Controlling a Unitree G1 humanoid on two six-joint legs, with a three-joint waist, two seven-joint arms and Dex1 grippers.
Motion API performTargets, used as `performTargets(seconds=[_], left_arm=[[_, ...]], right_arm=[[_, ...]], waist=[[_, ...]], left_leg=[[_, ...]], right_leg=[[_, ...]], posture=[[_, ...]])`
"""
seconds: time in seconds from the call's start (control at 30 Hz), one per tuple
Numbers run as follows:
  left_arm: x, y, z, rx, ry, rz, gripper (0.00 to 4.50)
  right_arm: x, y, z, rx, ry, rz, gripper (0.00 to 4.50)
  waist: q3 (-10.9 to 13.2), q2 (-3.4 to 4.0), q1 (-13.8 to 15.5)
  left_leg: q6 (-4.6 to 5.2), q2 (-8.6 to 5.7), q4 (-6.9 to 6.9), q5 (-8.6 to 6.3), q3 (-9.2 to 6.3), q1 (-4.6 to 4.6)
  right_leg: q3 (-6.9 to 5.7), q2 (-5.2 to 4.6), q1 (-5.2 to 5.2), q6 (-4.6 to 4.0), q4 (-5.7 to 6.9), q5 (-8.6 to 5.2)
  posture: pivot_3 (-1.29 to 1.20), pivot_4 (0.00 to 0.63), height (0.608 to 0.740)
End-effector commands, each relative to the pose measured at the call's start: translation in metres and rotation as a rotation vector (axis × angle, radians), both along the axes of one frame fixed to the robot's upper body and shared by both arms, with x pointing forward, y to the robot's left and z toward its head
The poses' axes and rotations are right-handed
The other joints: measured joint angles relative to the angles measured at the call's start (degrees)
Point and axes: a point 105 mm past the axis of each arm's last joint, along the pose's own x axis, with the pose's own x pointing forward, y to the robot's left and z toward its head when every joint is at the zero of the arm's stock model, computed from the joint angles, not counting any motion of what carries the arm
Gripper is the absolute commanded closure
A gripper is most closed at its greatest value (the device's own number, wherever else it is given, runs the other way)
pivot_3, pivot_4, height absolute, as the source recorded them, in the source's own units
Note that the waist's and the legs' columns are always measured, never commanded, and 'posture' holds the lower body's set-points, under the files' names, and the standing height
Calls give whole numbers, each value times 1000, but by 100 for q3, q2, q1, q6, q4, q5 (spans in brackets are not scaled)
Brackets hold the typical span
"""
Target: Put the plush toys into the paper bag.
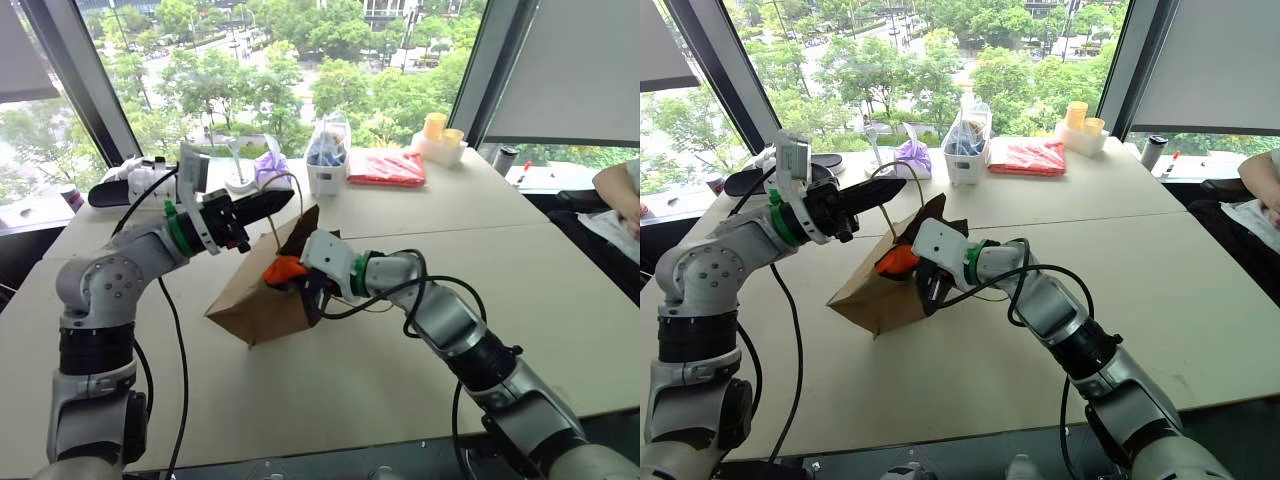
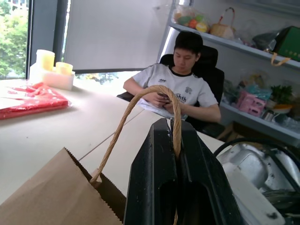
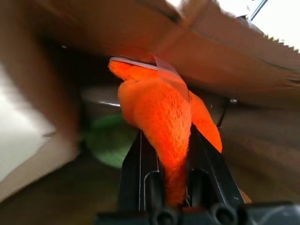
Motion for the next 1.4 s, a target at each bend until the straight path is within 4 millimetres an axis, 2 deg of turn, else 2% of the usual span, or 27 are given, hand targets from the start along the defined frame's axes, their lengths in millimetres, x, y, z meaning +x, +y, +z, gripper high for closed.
performTargets(seconds=[0.03, 0.1, 0.23, 0.3, 0.4, 0.5, 0.67, 0.73, 0.87, 0.93, 1.0, 1.1, 1.23, 1.4], left_arm=[[-10, 4, 15, -21, -62, 3, 4500], [-10, 5, 14, -22, -60, 14, 4500], [-9, 8, 13, -31, -53, 30, 4500], [-8, 10, 11, -31, -49, 38, 4500], [-4, 13, 10, -48, -43, 63, 4500], [-2, 15, 9, -60, -39, 70, 4500], [-1, 15, 8, -63, -39, 74, 4500], [2, 14, 6, -63, -41, 85, 4500], [3, 14, 6, -68, -46, 90, 4500], [4, 15, 8, -75, -50, 93, 4500], [4, 16, 9, -77, -52, 95, 4500], [4, 16, 10, -75, -56, 97, 4500], [4, 16, 10, -75, -57, 98, 4500], [5, 19, 13, -78, -62, 105, 4500]], right_arm=[[4, 19, 14, 12, -82, 58, 3959], [4, 26, 17, 20, -85, 82, 3268], [-1, 22, 24, -72, -152, 114, 1125], [-7, 14, 36, -63, -148, 123, 183], [-15, -9, 63, -19, -165, 86, 183], [-15, -52, 80, 39, -154, -47, 183], [-19, -83, 81, 95, -81, -155, 183], [-18, -116, 53, 134, 30, -311, 183], [-24, -140, 14, 200, 220, -474, 183], [-33, -144, -3, 212, 304, -496, 183], [-40, -142, -11, 246, 372, -493, 183], [-51, -135, -20, 310, 468, -472, 183], [-55, -132, -24, 333, 514, -470, 183], [-58, -112, -49, 349, 604, -450, 183]], waist=[[0, 0, -11], [0, 0, -21], [0, 0, -12], [0, 0, 11], [0, 0, 16], [0, -1, 43], [0, -1, 11], [-1, -3, 27], [-2, -5, 57], [-2, -5, 51], [-2, -5, 35], [-2, -5, 33], [-2, -5, 52], [-2, -5, 45]], left_leg=[[-1, 0, -1, 1, 0, 0], [-3, 1, -4, 2, -1, 0], [-3, 0, -9, 1, -1, -1], [-3, -1, -6, 1, -2, -3], [-3, -1, -5, 1, -2, -5], [-2, -1, -5, 1, -3, -6], [3, 0, -6, -2, 2, -5], [4, 2, -11, -2, 4, -3], [4, -2, -5, -2, 5, -5], [34, -2, -1, -19, 7, -5], [35, 0, -3, -20, 8, -4], [36, 1, -3, -20, 8, -2], [37, 0, 0, -21, 9, -2], [37, 0, 0, -21, 4, -1]], right_leg=[[0, 0, -2, 0, 2, 0], [1, 0, -6, 0, 5, 0], [1, 0, -10, -1, 5, 0], [0, 0, -9, 0, 5, 0], [0, -1, -10, 0, 5, 0], [-1, -1, -9, 0, 3, 0], [-1, -1, -4, -1, -2, 0], [-1, 0, -8, -1, -1, 0], [1, -7, -2, -2, -3, -1], [5, -7, -3, -2, -3, -1], [4, -4, -4, -2, -2, -1], [4, -3, -3, -2, -2, -1], [4, -5, -1, -2, -2, -1], [0, -3, 3, -2, -2, -1]], posture=[[0, 150, 740], [0, 150, 740], [0, 150, 740], [0, 150, 740], [0, 150, 740], [0, 150, 740], [0, 150, 740], [0, 150, 740], [0, 150, 740], [0, 150, 740], [0, 150, 740], [0, 150, 740], [0, 150, 740], [0, 150, 740]])
